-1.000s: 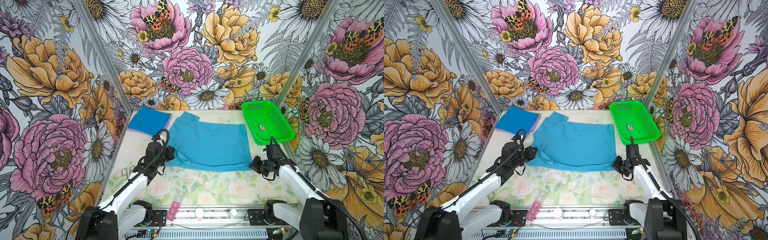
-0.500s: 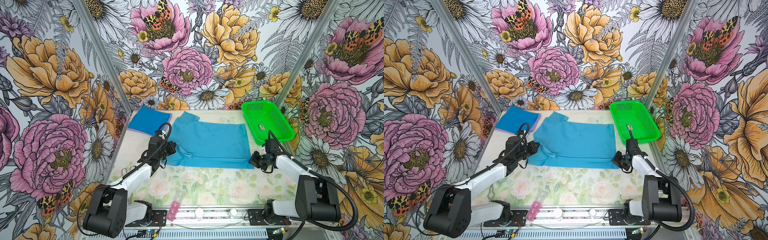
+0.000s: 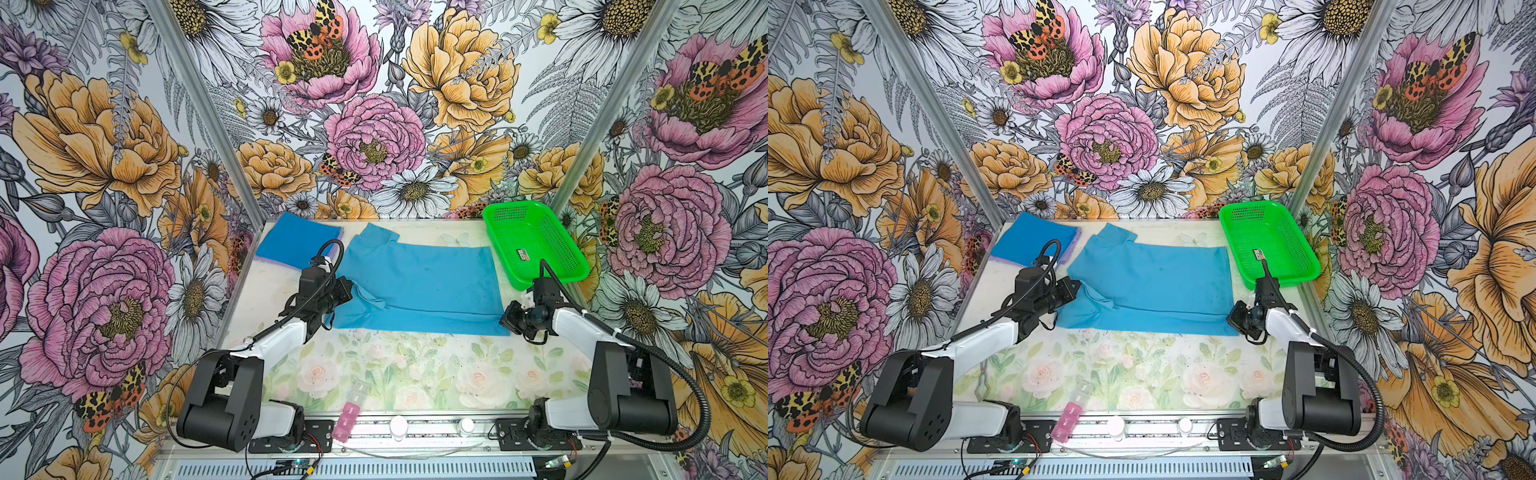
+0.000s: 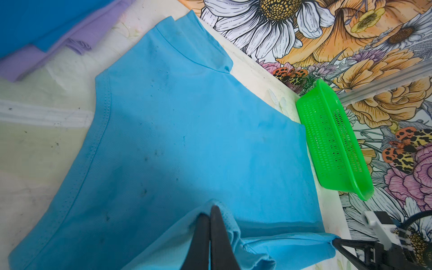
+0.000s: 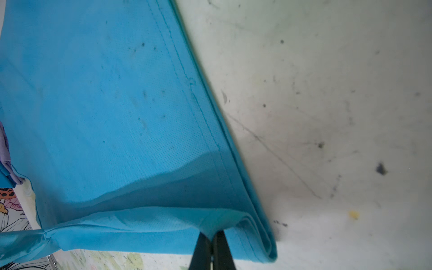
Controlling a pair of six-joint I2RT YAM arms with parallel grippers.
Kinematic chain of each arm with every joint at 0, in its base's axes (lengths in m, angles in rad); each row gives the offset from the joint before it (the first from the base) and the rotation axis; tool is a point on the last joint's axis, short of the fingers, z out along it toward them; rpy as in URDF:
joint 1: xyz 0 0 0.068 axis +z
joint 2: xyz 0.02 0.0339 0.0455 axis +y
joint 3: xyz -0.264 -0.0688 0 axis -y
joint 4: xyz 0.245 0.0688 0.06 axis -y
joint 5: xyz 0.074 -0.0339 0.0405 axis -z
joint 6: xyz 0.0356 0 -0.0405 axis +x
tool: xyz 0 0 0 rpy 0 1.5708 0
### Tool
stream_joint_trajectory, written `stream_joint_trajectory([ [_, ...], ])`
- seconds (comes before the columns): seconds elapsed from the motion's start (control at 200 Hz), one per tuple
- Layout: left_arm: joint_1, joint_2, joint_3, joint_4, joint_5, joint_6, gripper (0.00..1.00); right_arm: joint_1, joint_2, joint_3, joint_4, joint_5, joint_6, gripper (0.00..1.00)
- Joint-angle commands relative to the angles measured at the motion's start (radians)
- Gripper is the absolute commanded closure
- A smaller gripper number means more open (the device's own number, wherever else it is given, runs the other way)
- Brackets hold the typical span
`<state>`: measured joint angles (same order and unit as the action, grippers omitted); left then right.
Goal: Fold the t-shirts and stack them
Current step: 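Grasp the near hem corners of the flat shirt with both grippers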
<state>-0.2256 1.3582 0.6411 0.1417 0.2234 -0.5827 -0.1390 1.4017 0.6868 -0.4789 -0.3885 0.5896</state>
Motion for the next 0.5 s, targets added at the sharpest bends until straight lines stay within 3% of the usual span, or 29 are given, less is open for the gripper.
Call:
stream_joint_trajectory([
  [0.0,0.005,0.024,0.040,0.047,0.010,0.032,1.00,-0.007,0.023,0.037,0.033,-0.013,-0.013,1.00],
  [0.495,0.006,0.121,0.105,0.052,-0.013,0.048,1.00,-0.008,0.148,0.117,0.065,-0.017,-0.023,1.00],
])
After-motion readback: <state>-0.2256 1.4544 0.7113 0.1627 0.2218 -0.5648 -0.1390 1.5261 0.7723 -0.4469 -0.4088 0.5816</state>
